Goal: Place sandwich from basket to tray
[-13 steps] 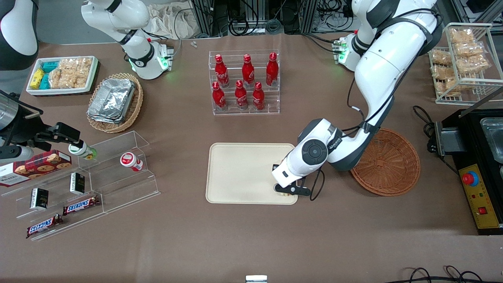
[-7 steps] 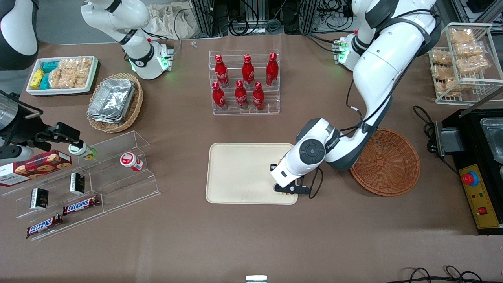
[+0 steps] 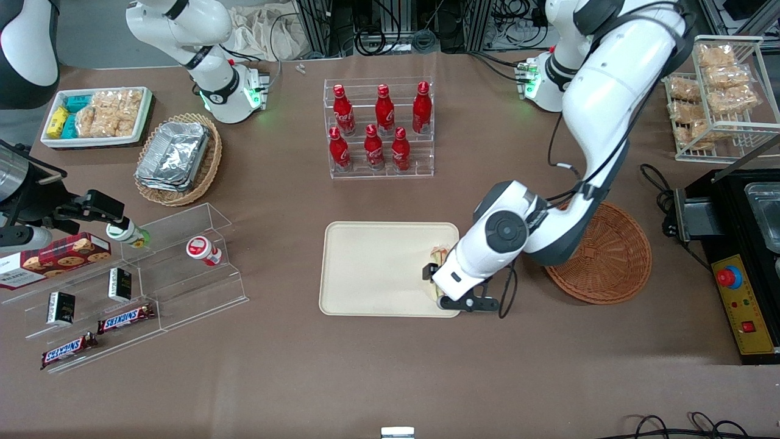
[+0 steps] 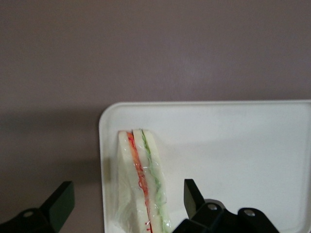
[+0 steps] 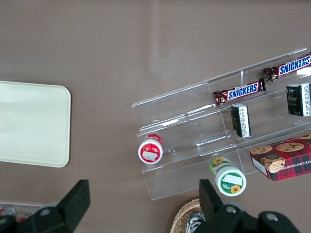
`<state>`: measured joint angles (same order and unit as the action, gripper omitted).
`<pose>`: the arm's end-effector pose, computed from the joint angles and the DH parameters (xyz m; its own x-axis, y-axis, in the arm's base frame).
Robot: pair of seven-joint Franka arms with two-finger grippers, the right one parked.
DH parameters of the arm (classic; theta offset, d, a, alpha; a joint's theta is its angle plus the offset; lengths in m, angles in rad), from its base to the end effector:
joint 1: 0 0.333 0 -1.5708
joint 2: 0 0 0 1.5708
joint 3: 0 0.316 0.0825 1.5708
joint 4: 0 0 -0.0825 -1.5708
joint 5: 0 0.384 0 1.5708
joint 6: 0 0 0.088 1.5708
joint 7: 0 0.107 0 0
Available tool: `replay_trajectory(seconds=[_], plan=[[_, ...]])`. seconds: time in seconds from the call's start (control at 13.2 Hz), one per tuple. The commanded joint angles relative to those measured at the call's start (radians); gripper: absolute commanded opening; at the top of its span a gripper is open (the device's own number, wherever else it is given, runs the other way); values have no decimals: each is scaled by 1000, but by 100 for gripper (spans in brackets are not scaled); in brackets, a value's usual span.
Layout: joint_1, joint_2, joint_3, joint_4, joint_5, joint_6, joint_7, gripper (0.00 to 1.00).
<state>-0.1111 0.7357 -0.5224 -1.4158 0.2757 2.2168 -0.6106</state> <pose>0.6444 -0.3589 0.3198 0.9967 -0.0228 0.0777 -0.0361 -0.9840 0.1745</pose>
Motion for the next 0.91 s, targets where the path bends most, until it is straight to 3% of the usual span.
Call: replay_trajectory(seconds=[0.0, 0.23, 0.45, 0.61, 0.83], plan=[[13, -155, 53, -17, 55, -81, -18, 100], [91, -278, 91, -23, 57, -179, -15, 100], [171, -370, 87, -28, 36, -394, -11, 100], [203, -427, 93, -38, -51, -480, 32, 100], [381, -524, 90, -110, -192, -502, 266, 100]])
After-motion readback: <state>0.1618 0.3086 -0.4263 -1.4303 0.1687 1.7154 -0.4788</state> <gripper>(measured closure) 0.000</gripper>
